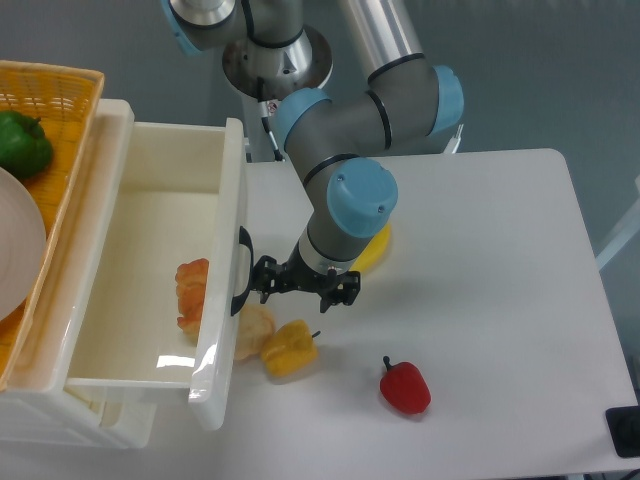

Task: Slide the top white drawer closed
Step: 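Push the white drawer front inward into the cabinet with the gripper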

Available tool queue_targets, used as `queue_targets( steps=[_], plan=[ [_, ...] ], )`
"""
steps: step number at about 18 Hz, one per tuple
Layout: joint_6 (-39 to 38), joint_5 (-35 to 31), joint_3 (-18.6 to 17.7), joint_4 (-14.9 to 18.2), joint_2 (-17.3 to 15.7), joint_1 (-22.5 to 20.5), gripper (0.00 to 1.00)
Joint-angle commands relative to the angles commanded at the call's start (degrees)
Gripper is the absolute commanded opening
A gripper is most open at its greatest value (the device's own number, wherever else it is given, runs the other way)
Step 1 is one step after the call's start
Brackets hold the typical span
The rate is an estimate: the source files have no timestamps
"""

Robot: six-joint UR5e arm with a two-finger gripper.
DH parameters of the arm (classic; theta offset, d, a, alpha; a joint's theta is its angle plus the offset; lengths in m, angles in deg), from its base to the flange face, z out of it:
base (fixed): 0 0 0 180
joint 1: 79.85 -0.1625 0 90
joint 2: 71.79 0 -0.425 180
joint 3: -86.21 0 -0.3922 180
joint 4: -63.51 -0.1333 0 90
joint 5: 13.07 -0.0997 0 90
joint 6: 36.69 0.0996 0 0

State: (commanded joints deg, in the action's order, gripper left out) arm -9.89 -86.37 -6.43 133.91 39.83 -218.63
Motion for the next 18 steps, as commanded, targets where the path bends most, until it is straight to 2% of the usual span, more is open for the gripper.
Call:
queue_targets(
  steps=[18],
  plan=[
    [-2.5, 0.1, 0.1, 0.0, -0.8, 3.4, 1.00]
  ],
)
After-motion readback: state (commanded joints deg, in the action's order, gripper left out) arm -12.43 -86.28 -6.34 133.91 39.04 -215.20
